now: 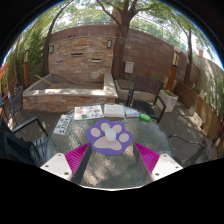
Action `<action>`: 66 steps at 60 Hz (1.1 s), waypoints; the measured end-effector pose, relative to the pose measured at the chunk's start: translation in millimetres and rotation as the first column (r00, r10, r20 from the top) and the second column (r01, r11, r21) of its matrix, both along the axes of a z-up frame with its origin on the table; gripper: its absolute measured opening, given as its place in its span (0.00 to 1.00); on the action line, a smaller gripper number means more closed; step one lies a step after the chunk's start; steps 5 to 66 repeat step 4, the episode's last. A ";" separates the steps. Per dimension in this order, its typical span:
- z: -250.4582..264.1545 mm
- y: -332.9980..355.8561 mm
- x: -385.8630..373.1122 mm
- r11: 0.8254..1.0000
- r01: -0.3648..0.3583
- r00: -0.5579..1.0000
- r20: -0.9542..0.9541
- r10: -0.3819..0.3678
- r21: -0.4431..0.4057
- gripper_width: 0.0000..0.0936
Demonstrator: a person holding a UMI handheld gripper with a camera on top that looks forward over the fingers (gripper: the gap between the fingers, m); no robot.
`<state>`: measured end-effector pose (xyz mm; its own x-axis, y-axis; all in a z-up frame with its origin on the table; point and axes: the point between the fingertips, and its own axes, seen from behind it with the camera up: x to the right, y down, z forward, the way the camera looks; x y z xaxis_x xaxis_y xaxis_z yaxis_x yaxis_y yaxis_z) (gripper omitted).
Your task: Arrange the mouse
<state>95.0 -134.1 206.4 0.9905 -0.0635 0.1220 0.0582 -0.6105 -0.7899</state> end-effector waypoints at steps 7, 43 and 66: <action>1.0 -2.5 -1.9 1.000 -0.002 1.000 -0.013 0.002 -0.003 0.91; 1.0 -2.5 -1.9 1.000 -0.002 1.000 -0.013 0.002 -0.003 0.91; 1.0 -2.5 -1.9 1.000 -0.002 1.000 -0.013 0.002 -0.003 0.91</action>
